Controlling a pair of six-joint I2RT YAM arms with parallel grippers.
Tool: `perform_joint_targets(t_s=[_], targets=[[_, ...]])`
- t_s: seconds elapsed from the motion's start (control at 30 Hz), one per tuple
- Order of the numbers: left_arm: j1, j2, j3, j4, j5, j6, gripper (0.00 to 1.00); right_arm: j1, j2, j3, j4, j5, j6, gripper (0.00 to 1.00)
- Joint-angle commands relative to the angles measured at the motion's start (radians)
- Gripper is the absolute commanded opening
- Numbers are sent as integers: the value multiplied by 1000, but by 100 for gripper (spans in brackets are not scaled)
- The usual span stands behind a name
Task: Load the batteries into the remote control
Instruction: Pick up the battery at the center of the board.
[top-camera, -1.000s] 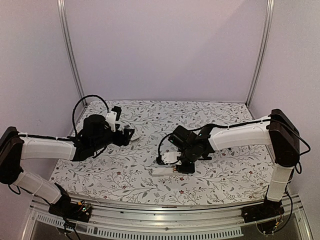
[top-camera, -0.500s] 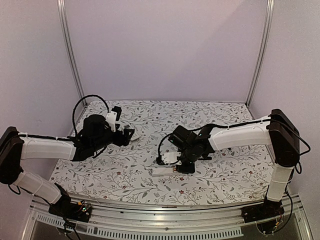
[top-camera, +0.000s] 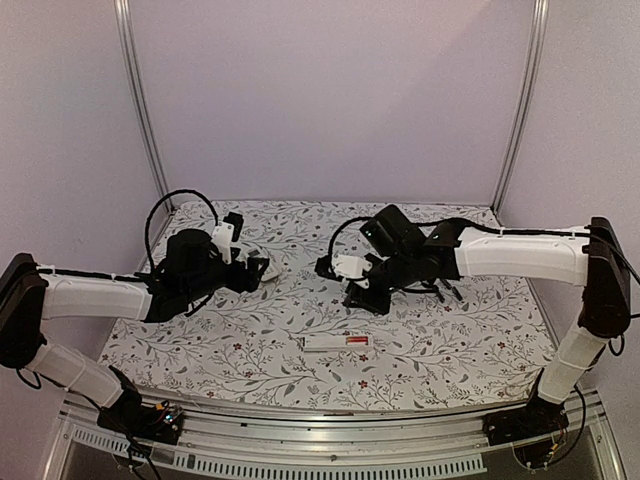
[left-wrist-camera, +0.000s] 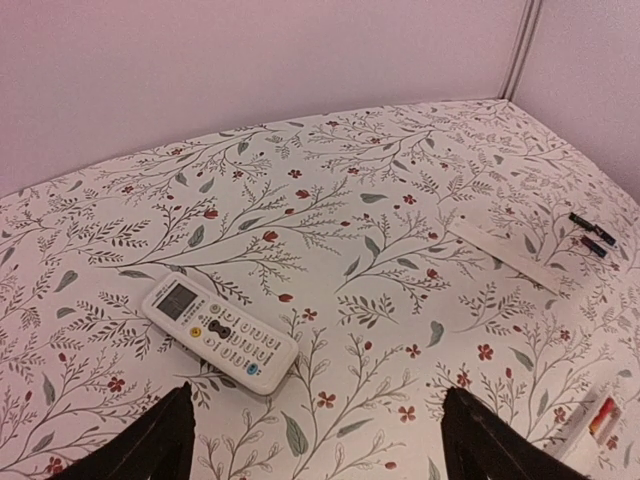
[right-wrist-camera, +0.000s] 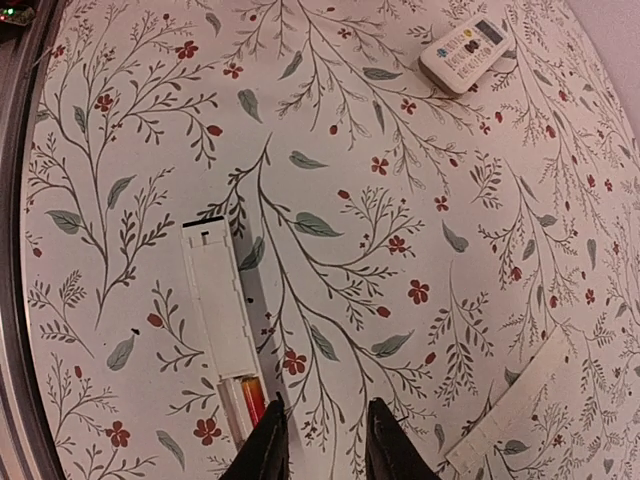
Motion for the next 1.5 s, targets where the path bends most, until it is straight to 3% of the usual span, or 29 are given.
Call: perform_joint_targets(t_s=[0.0,0.27,0.37,0.53,1.13,1.47], targets=[[2,-8,4,20,13,8,85,-93,-97,0,100,-9,145,27],[2,-17,1,20,11,11,85,-420,-74,16,-35,222,498,33],[2,-18,1,20,13,9,85,-549,-13,22,-121,214,613,33],[3,-15,1,20,16,10,85,-662,36,3,-138,158,617,35],[2,-9,6,17,17,13,85,-672,227,67,-183,129,545,36],[3,-17,6,14,6,20,86,-671,277,77,-180,128,541,24]])
